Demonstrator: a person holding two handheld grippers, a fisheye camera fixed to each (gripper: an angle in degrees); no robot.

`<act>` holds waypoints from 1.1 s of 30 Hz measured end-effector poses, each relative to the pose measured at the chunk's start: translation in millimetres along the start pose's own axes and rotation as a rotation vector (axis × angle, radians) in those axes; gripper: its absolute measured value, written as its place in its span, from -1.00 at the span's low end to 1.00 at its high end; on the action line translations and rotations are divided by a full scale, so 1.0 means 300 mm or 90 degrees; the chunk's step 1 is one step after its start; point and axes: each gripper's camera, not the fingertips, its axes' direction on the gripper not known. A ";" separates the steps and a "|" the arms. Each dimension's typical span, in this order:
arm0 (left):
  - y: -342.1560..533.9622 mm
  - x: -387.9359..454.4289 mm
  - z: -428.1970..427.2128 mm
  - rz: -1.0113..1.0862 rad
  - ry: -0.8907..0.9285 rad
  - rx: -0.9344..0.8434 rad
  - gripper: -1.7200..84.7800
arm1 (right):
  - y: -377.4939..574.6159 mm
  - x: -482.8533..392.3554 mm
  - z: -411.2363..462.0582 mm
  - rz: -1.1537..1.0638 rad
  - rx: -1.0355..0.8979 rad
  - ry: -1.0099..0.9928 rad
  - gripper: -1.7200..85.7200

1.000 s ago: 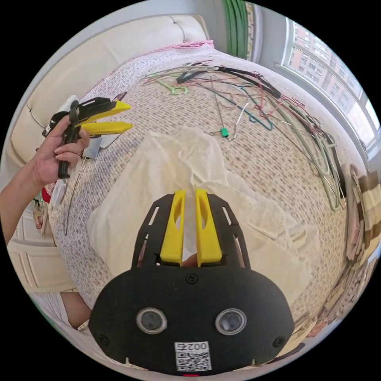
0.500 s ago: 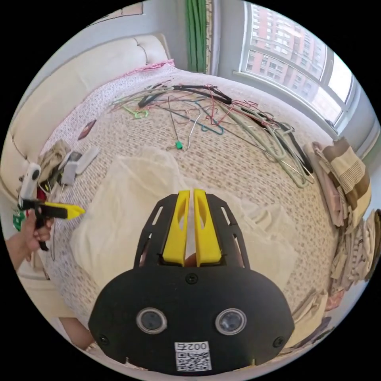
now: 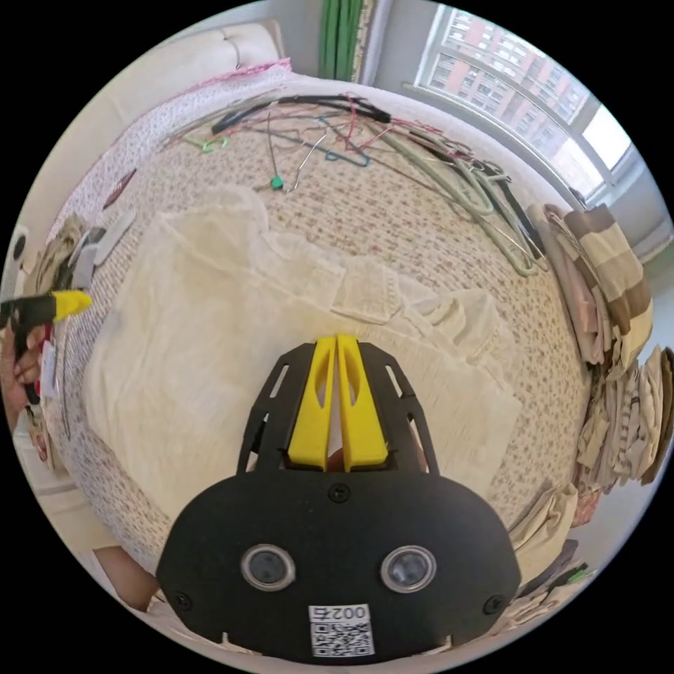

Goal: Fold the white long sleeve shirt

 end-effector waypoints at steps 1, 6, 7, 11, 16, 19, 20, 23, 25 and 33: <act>0.013 -0.011 0.000 -0.003 -0.004 -0.001 -0.86 | -0.001 0.013 -0.017 0.010 0.010 0.002 -0.98; 0.065 -0.086 0.001 -0.043 0.010 0.011 -0.87 | -0.042 0.049 -0.066 -0.015 0.032 -0.095 -0.95; 0.077 -0.101 0.005 -0.054 0.018 0.016 -0.87 | -0.048 0.028 -0.064 -0.043 0.029 -0.105 -0.92; 0.111 -0.111 0.034 -0.062 0.031 0.019 -0.87 | -0.063 -0.140 -0.005 -0.198 0.003 -0.007 -0.76; 0.125 -0.098 0.062 -0.038 0.022 0.002 -0.87 | -0.040 -0.178 0.084 -0.273 -0.037 -0.003 -0.86; 0.129 -0.108 0.071 -0.036 0.025 -0.002 -0.87 | -0.026 -0.139 0.085 -0.243 -0.034 -0.030 -0.96; 0.130 -0.115 0.075 -0.037 0.029 -0.002 -0.87 | -0.019 -0.117 0.069 -0.224 -0.020 -0.041 -0.97; 0.130 -0.134 0.086 -0.043 0.034 -0.004 -0.87 | 0.002 -0.060 0.021 -0.177 0.020 -0.047 -0.98; 0.127 -0.143 0.094 -0.044 0.033 -0.006 -0.87 | 0.012 -0.022 -0.008 -0.147 0.044 -0.045 -0.98; 0.105 -0.168 0.111 -0.051 -0.042 0.006 -0.86 | 0.063 0.072 0.144 -0.081 -0.061 0.058 -0.97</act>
